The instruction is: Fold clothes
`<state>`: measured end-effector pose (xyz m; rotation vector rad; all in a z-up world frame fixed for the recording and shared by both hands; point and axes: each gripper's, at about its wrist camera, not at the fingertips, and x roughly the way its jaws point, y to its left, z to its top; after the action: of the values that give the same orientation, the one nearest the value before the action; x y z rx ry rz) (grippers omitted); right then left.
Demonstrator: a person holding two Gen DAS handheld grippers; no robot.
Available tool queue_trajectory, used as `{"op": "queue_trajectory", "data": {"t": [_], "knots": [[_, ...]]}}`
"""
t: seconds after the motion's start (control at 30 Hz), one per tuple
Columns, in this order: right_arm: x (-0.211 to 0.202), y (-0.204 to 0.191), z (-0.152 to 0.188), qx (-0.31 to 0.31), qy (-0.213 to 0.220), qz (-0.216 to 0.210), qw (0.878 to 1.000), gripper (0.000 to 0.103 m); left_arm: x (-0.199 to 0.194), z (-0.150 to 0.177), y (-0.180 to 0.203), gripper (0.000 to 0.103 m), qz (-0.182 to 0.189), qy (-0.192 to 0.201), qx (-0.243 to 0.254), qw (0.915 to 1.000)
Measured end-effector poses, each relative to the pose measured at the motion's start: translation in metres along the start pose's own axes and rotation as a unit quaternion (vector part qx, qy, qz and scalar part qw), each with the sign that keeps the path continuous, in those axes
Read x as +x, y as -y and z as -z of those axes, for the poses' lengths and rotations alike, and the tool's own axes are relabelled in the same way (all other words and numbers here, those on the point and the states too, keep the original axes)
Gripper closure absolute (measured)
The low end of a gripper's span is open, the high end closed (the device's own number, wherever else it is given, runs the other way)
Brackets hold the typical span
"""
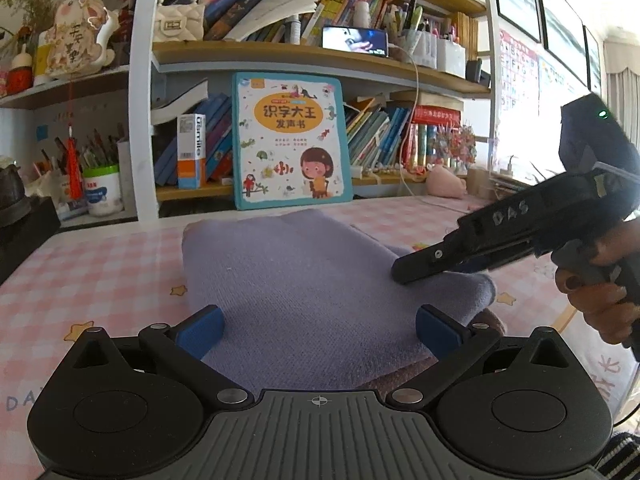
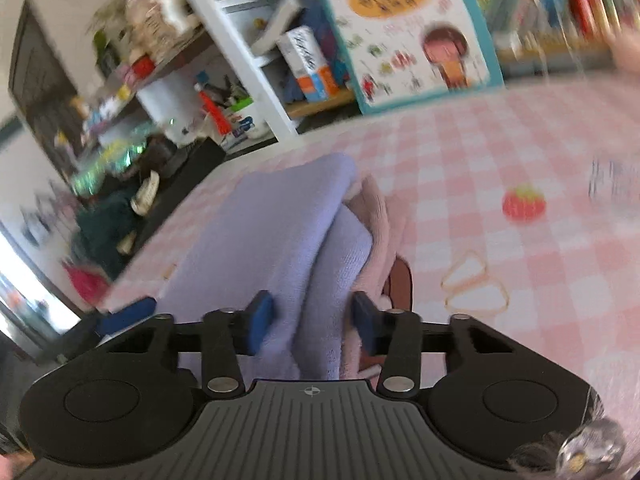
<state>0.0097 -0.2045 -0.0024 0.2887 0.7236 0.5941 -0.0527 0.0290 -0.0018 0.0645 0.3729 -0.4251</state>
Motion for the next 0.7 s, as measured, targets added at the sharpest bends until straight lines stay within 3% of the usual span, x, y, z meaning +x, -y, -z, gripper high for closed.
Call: {"op": "queue_trajectory", "data": {"t": [0.07,0.17,0.23,0.33,0.37,0.5,0.7], "knots": [[-0.001,-0.009,0.001,-0.03,0.003,0.016,0.999,0.069,0.0,0.0,0.0,0.0,-0.001,0.0,0.0,1.0],[-0.001,-0.022,0.003,-0.074,0.008,0.04,0.996,0.049,-0.001,0.0,-0.002,0.0,0.0,0.001,-0.001,1.0],[-0.002,-0.03,0.005,-0.099,0.01,0.052,0.994,0.047,-0.001,0.001,-0.004,0.0,0.003,0.003,-0.007,1.0],[-0.01,-0.025,0.012,-0.075,0.001,0.021,0.997,0.047,-0.002,0.001,-0.007,0.0,0.008,0.007,-0.018,0.9998],[-0.011,-0.025,0.015,-0.071,-0.003,0.016,0.997,0.048,-0.002,0.002,-0.008,0.0,0.009,0.007,-0.019,0.9997],[-0.006,-0.033,0.025,-0.091,-0.017,0.018,0.996,0.084,-0.002,0.002,-0.008,0.0,0.006,0.007,-0.023,0.9997],[-0.032,-0.077,0.031,-0.186,0.058,0.048,0.98,0.088,-0.002,0.003,-0.016,0.0,0.007,0.01,-0.048,0.9988]]}}
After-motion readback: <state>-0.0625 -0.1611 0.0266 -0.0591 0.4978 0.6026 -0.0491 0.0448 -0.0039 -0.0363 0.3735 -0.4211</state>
